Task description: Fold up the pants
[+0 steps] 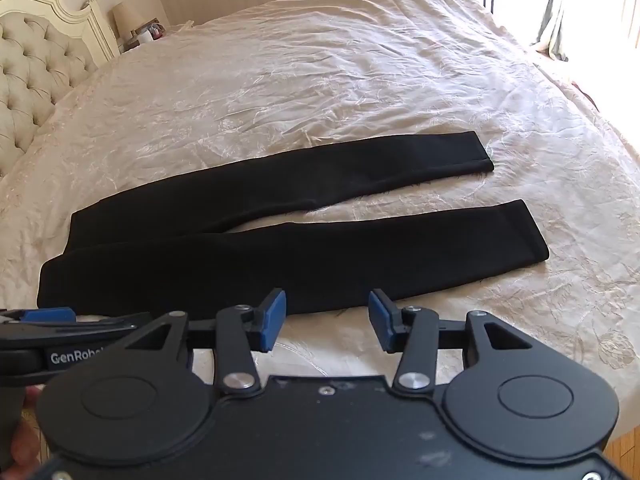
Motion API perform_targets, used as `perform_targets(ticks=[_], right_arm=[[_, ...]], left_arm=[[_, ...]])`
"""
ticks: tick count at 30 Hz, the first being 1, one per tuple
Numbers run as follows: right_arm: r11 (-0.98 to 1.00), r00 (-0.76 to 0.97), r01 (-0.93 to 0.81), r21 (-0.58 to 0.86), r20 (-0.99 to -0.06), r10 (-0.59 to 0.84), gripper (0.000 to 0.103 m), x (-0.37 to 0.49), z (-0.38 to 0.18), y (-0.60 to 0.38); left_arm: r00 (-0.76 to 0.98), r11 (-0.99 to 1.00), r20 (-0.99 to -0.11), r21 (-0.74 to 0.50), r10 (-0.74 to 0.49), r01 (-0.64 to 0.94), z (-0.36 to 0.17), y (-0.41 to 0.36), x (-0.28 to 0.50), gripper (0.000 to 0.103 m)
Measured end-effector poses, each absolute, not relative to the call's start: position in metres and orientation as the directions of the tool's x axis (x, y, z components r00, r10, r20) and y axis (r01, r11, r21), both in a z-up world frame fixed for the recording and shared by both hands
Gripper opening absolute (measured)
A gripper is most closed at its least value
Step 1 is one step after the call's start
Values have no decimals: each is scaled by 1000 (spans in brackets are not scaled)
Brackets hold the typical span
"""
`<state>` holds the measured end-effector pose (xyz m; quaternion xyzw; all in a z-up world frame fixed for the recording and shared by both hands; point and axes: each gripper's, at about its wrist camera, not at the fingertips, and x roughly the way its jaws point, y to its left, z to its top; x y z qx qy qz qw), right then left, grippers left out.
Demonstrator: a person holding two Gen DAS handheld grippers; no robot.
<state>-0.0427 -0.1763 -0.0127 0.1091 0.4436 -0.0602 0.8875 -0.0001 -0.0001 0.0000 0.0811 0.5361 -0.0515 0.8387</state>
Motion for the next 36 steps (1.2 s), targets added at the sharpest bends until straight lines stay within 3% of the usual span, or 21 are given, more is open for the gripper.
perform_targets(ticks=[36], right_arm=[[973, 596, 185, 135, -803, -2, 49, -38, -14, -171]], left_arm=[[439, 988, -898, 28, -43, 153, -4, 6, 2, 86]])
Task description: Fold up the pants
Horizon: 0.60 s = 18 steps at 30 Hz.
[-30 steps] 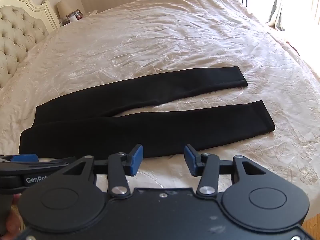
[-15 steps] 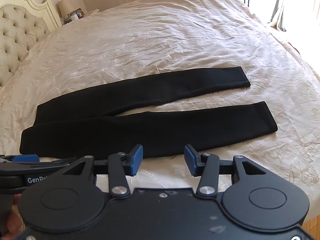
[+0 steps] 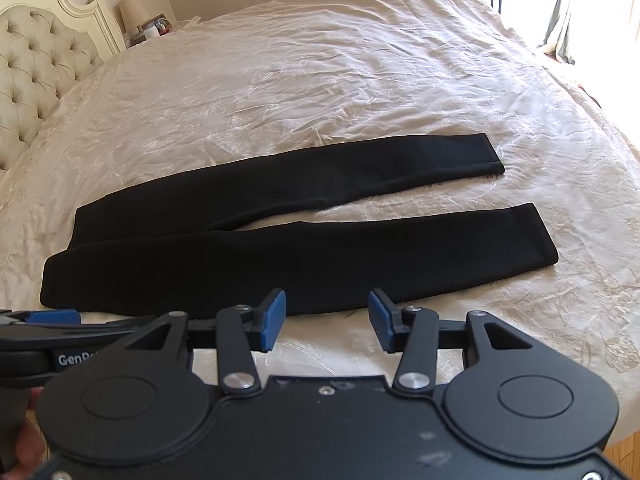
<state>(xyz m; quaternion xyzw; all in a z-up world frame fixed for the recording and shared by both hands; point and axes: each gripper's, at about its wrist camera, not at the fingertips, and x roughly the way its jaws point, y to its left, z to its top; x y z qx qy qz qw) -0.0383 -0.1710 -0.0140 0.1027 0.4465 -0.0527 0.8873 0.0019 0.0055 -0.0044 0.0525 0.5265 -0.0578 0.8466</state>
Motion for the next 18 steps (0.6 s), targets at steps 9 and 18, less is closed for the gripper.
perform_targets(ticks=[9, 18], right_arm=[[977, 579, 185, 103, -815, -24, 49, -35, -15, -170], [984, 535, 177, -14, -838, -108, 49, -28, -18, -163]], left_arm=[[452, 990, -891, 32, -36, 140, -5, 7, 3, 86], [447, 988, -894, 52, -18, 143, -6, 7, 2, 86]])
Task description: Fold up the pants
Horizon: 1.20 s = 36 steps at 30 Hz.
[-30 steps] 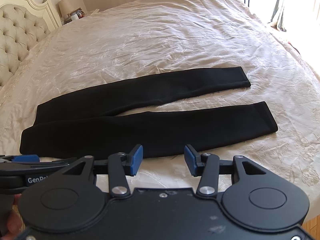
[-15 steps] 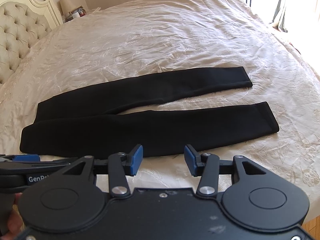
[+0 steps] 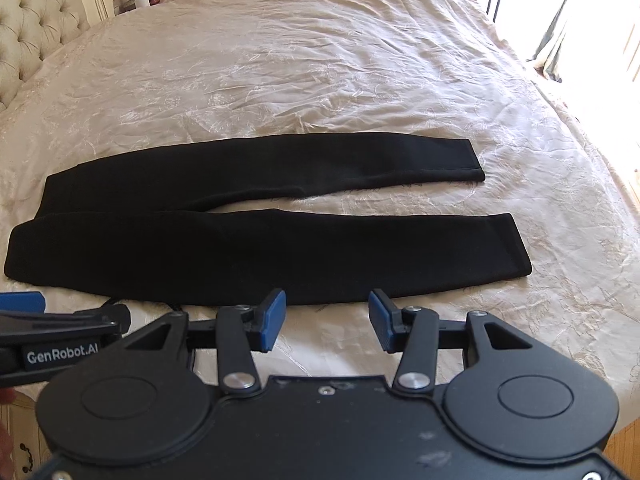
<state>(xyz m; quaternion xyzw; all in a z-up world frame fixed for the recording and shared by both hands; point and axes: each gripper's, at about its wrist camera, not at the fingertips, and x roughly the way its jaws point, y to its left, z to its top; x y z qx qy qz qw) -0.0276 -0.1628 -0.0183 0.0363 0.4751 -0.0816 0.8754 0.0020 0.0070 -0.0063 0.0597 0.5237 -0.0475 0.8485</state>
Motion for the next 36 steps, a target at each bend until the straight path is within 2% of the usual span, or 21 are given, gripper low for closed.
perform_targets(ticks=[8, 14, 21, 25, 27, 31, 36], right_arm=[[975, 516, 220, -38, -843, -150, 49, -28, -21, -161], [980, 464, 192, 49, -885, -47, 49, -19, -30, -155], [960, 373, 220, 176, -924, 84, 49, 3, -50, -148], [955, 345, 242, 171, -935, 81, 49, 18, -56, -145], [946, 331, 271, 178, -940, 82, 49, 29, -57, -147], [905, 307, 360, 227, -945, 114, 48, 55, -61, -158], [854, 306, 468, 225, -948, 82, 47, 95, -65, -170]], left_arm=[[433, 993, -901, 67, 17, 102, -5, 17, 1, 86], [377, 997, -926, 38, 13, 60, -7, 36, 7, 86], [343, 998, -937, 66, 57, 14, -14, 63, 27, 86], [348, 993, -931, 121, 110, 10, -14, 77, 51, 85], [337, 993, -936, 116, 102, 23, -15, 83, 68, 79], [319, 998, -947, 58, 44, 36, -15, 97, 108, 78], [352, 995, -935, 79, 51, 64, -19, 109, 157, 74]])
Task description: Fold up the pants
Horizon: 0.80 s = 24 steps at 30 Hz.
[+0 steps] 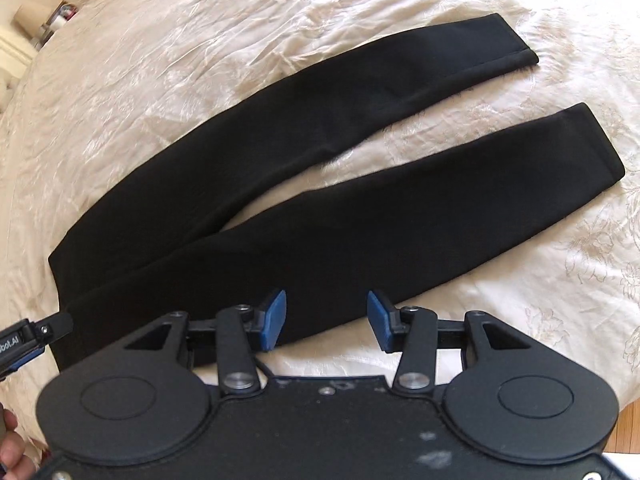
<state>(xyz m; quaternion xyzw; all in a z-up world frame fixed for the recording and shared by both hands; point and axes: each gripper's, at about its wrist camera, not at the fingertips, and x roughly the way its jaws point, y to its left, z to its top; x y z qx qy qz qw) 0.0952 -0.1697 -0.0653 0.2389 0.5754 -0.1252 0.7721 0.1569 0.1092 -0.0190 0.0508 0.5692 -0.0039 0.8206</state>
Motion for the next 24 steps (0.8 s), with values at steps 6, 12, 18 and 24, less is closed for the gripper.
perform_targets(ticks=[6, 12, 18, 24], right_arm=[[807, 311, 564, 177, -950, -9, 45, 154, -68, -187], [729, 328, 657, 193, -944, -45, 45, 220, -64, -226], [653, 318, 731, 198, -946, -69, 45, 284, -78, -263], [570, 276, 799, 191, -959, -67, 45, 331, -109, -297]], left_arm=[[344, 993, -938, 79, 43, 92, -39, 124, 215, 52], [312, 988, -949, 90, 47, 124, -57, 138, 259, 42], [289, 990, -954, 107, 76, 91, -63, 150, 283, 42], [253, 992, -962, 116, 102, 42, -69, 159, 299, 42]])
